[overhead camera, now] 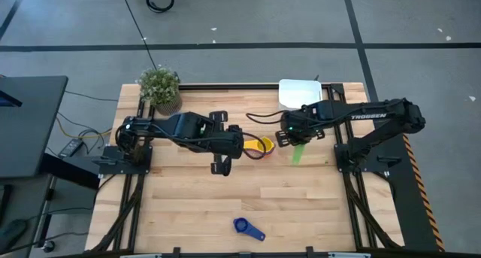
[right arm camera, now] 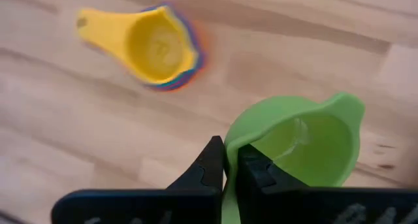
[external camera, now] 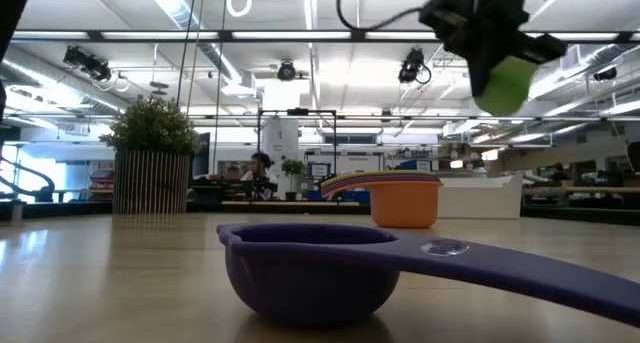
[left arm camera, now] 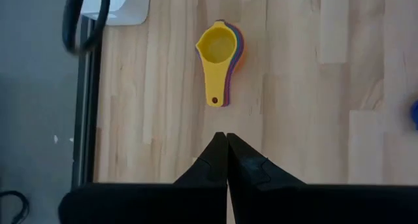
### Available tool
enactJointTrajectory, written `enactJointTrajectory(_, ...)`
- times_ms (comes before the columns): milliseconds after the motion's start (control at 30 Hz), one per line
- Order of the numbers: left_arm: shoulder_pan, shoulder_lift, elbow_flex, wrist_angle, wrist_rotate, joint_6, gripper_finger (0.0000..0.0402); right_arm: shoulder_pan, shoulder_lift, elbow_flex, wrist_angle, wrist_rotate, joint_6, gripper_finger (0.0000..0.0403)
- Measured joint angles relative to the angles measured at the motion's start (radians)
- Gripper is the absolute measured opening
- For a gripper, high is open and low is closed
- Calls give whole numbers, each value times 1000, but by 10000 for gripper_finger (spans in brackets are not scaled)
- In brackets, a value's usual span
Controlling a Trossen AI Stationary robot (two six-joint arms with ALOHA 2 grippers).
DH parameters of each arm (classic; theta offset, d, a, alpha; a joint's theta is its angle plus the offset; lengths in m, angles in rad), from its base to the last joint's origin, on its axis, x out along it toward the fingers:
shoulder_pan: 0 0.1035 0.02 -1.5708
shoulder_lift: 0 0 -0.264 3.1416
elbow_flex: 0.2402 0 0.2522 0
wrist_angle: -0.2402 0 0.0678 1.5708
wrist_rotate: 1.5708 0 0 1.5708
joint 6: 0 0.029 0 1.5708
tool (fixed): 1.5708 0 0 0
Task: Nest measuring cups in basket
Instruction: Stack the green measuring cup on top of the yellow measuring cup
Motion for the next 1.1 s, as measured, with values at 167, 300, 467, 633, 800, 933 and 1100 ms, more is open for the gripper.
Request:
enactJointTrajectory(167, 0, -1, 0, 0, 0, 14, 2, 38, 59, 134, -7, 27, -9, 17)
enactJointTrajectory(300, -5, -1, 0, 0, 0, 13, 2, 47, 102, 265, -64, 100, 1, 17)
enactJointTrajectory(467, -40, -27, -1, 0, 34, 37, 2, 53, 169, 414, -127, 193, -14, 16)
enactJointTrajectory(633, -78, -119, -3, 0, 77, -8, 2, 70, 223, 528, -171, 248, -90, 16)
enactJointTrajectory(800, -90, -214, -3, 0, 74, -123, 2, 91, 258, 596, -170, 299, -165, 16)
enactJointTrajectory(933, -109, -281, -3, 0, 65, -215, 2, 104, 267, 617, -168, 343, -153, 16)
enactJointTrajectory(1100, -159, -359, -3, 0, 54, -234, 2, 114, 267, 618, -197, 396, -14, 16)
